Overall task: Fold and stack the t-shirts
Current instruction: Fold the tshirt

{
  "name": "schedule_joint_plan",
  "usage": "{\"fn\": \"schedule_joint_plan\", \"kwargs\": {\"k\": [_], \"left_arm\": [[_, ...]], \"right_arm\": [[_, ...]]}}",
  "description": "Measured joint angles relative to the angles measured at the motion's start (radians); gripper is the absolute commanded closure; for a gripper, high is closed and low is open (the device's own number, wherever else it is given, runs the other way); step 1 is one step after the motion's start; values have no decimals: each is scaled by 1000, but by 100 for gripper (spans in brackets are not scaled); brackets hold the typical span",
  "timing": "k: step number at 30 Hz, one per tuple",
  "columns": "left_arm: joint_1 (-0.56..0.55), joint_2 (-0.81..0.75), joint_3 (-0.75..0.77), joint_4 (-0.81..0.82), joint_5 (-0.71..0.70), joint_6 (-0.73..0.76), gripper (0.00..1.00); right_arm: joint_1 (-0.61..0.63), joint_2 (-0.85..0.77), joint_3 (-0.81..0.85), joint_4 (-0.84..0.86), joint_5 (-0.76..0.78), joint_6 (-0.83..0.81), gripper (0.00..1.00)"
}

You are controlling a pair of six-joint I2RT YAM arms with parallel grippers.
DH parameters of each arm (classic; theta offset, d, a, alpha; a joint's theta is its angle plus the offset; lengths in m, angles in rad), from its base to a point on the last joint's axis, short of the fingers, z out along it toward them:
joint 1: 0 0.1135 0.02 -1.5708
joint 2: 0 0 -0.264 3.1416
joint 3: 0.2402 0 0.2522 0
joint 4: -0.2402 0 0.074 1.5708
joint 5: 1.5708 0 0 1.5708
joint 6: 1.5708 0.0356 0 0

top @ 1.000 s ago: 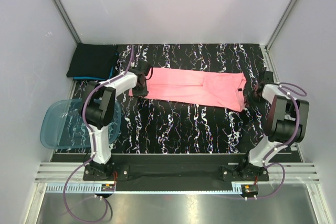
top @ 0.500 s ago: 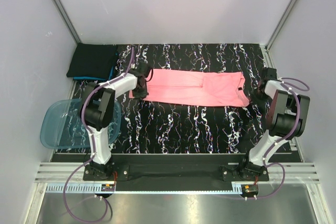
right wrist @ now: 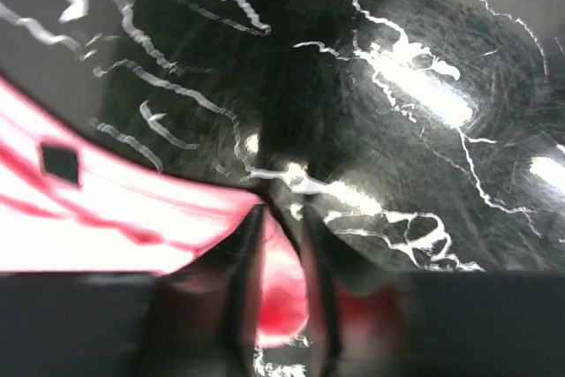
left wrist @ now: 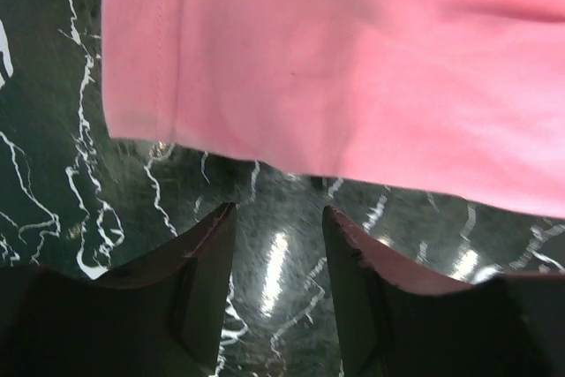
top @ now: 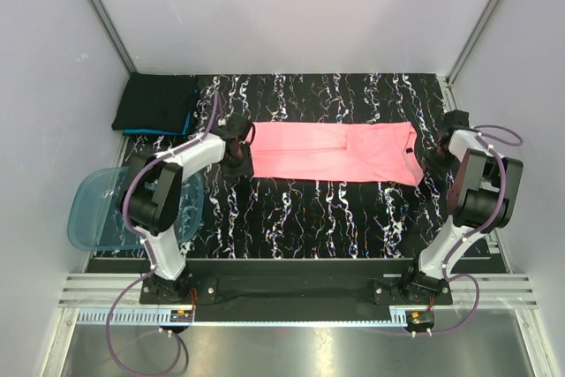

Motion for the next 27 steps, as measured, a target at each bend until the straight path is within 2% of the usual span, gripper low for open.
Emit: {"fn": "schedule_joint_plan", "kwargs": {"k": [3,5,8,10,13,18,25,27], "left_arm": [[-1,-43,19,-28,27,-4,43],[-1,-71,61,-40,57,-2,40],[-4,-114,130,-2,136,8,36],[-12,-133,171,35,186,17,36],[-29,-119,264,94,279,24,36],[-55,13,441,187,397,23,36],[-112,276,623,246,460,23,38],[-131,346,666,252,467,23,39]], "right_arm": [[-3,-24,28,-29,-24,-58,55],[-5,-56,53,-36,-61,-102,53],[-6,-109,71,-6,-156,-169,54],[-8,-136,72,36,-268,-209,58],[-8,-120,99,92,-425,-246,59],[18,33,213,144,-601,-313,59],[82,176,307,153,-687,-417,61],[92,216,351,149,-688,-448,58]]}}
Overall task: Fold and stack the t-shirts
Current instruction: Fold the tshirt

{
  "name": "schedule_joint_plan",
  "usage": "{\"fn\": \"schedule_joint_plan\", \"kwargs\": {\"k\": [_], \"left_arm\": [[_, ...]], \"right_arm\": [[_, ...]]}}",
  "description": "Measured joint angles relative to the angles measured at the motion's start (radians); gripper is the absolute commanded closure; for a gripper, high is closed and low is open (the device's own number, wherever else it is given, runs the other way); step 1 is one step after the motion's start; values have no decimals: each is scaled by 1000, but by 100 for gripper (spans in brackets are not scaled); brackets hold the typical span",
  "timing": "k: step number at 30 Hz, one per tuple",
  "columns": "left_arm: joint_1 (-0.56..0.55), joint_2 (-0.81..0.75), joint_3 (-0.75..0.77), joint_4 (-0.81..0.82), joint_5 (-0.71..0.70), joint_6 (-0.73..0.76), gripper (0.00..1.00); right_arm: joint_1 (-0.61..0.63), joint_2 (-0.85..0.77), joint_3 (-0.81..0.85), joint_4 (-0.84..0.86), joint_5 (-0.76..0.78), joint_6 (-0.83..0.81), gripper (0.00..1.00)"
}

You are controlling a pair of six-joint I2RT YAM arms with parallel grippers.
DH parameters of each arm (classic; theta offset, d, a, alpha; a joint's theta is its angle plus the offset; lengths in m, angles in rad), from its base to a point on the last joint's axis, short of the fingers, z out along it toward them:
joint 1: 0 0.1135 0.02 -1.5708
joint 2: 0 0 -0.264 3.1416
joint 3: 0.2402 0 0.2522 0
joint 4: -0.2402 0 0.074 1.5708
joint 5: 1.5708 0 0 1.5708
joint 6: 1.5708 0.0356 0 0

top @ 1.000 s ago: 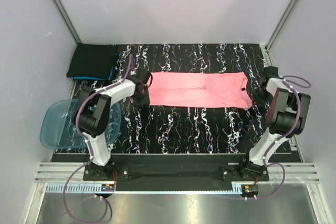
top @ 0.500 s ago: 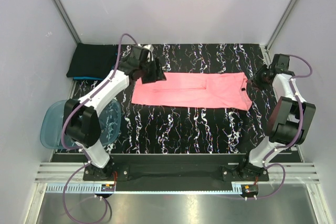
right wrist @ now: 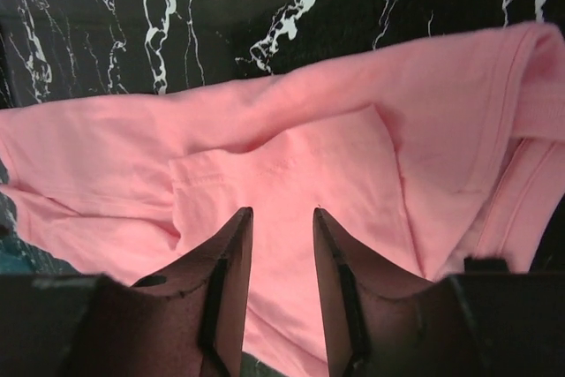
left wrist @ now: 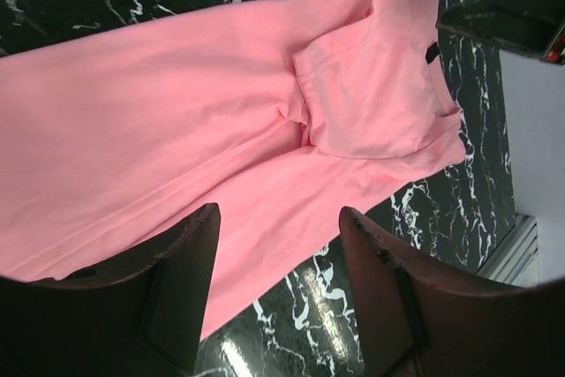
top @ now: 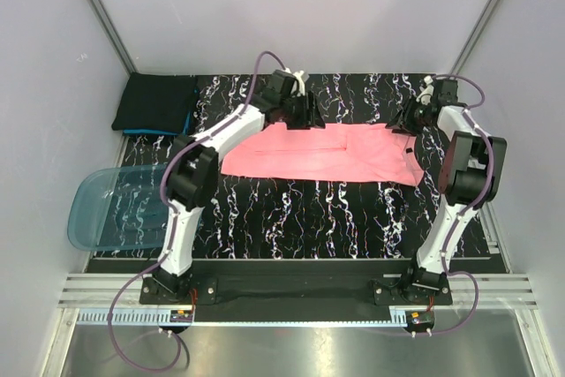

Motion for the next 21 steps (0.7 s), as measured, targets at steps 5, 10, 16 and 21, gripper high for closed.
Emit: {"fn": "schedule_joint_plan", "kwargs": {"k": [5,10,16,21], "left_arm": [[-30,101,29,48,21,-26,42],[-42,169,60,101,24,-66,43],[-59,197,77,170,-12,-112,43],[-85,248,143,212,-32,-153,43]], "right_arm": [[0,64,53,-8,2,-62,55],[0,134,126,-31,1,-112,54],[0,200,215,-78,7,-166,54],[0,206,221,-89,11,-209,55]]}}
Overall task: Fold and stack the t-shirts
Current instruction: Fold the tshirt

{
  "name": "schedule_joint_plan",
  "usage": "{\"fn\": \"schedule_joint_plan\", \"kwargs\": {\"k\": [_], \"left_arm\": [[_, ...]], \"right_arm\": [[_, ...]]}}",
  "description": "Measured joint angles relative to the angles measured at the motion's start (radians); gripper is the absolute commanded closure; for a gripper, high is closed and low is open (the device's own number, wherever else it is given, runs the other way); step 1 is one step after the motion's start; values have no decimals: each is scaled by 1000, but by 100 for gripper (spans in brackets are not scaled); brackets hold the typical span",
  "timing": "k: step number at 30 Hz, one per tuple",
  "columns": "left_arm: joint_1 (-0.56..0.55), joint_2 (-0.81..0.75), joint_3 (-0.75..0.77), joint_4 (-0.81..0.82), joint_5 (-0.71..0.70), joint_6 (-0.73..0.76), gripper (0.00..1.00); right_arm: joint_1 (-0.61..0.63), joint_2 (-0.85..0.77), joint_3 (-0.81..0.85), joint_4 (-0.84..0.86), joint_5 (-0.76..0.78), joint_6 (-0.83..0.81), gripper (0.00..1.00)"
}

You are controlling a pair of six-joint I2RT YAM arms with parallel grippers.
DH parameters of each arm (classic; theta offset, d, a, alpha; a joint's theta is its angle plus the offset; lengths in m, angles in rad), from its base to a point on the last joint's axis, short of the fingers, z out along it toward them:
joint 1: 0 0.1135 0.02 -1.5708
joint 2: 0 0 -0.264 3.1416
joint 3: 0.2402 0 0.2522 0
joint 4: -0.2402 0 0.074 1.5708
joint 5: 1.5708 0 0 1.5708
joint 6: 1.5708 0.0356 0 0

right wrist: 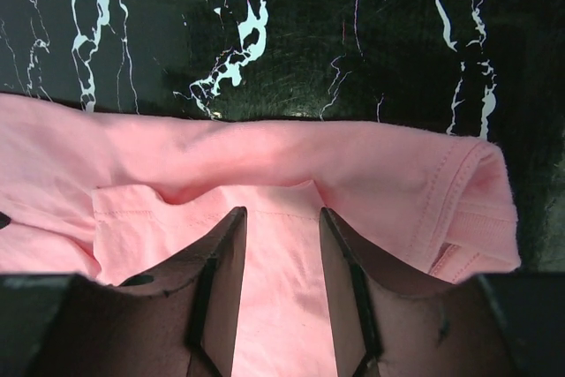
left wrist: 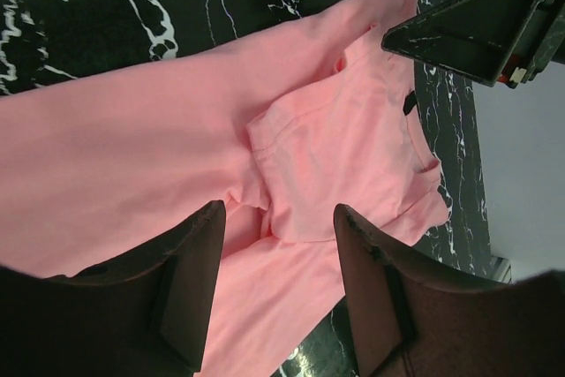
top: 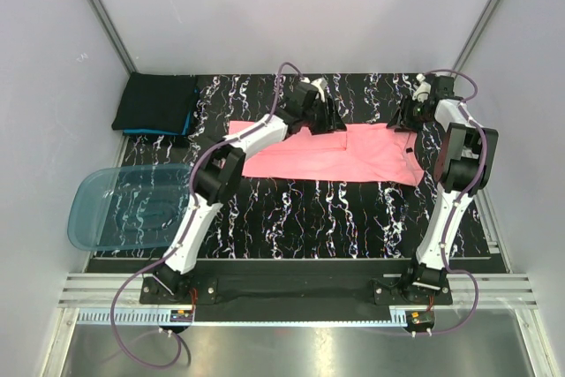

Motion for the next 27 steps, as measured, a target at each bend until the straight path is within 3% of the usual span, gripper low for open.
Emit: {"fn": "schedule_joint_plan", "kwargs": {"k": [11,17,22,27], "left_arm": [[-35,93,43,0,-40,-55,47],[-35,129,73,14,-42,-72,55],[-36,161,121,22,-33,-85,67],[-39,167,132,44,-20,-96,83]], "right_arm": [[0,34,10,-2,-16,-37,69],[0,34,12,2,-39,-45,90],[0,34,12,14,-67,-45,100],[2,34,12,24,-90,-45,100]]}}
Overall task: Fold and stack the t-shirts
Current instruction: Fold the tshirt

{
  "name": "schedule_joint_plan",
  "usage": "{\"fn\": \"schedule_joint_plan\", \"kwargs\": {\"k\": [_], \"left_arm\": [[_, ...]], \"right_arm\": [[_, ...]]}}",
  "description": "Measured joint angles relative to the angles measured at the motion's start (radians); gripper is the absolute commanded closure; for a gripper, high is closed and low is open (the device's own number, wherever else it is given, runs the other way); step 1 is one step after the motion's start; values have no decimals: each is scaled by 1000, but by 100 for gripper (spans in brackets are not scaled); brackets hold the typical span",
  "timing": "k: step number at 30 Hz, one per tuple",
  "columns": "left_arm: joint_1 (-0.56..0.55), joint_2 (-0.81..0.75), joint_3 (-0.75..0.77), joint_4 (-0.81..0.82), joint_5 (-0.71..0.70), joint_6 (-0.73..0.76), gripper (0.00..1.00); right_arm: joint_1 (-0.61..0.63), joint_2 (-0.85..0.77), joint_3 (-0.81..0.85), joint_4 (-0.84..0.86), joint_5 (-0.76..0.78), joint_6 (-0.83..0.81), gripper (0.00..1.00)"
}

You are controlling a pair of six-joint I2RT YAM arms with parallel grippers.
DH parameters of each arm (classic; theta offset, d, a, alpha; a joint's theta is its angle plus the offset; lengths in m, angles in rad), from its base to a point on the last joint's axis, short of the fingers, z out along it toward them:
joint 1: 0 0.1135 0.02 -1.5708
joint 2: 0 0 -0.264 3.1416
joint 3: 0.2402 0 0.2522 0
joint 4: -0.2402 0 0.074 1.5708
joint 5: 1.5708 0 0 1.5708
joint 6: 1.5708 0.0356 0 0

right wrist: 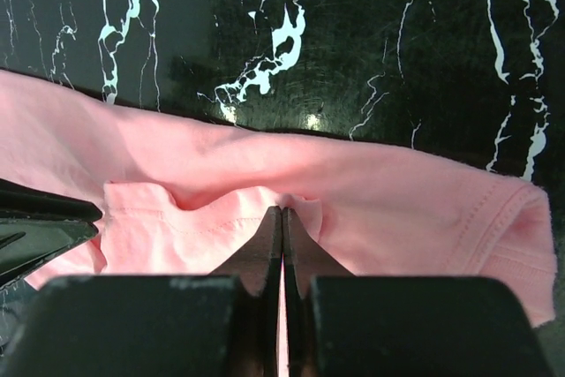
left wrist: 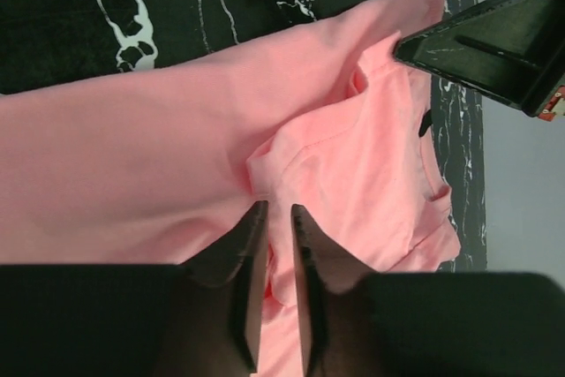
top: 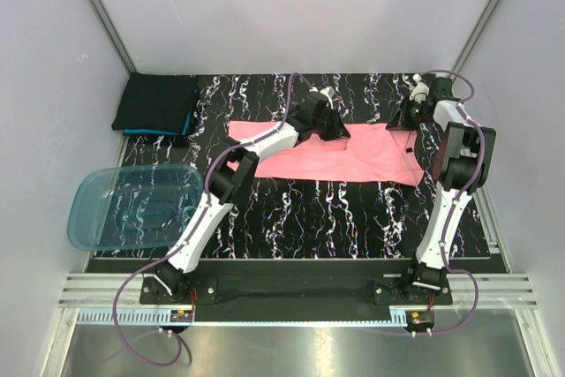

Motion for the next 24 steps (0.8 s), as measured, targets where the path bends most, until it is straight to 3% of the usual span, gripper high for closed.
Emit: {"fn": "schedule_joint_plan", "kwargs": {"k": [5,8,9,11,15,24], "left_arm": [[-2,0,3,21,18,-10,100],[-2,0,4,25,23,-14,100],[-2,0,4,25,24,-14,99],[-2,0,5,22,22,-12,79],[-2,0,8,7,2,-19,68],[-2,28,43,-6,-49,-42,64]], "right_arm": [[3,0,0,10,-19,0,100],[8,0,0,13,-26,0,100],[9,0,0,15,-27,0,100],[12,0,0,16,-27,0,100],[13,0,0,16,-27,0,100],[13,-3,-4,24,-45,4,100]]}}
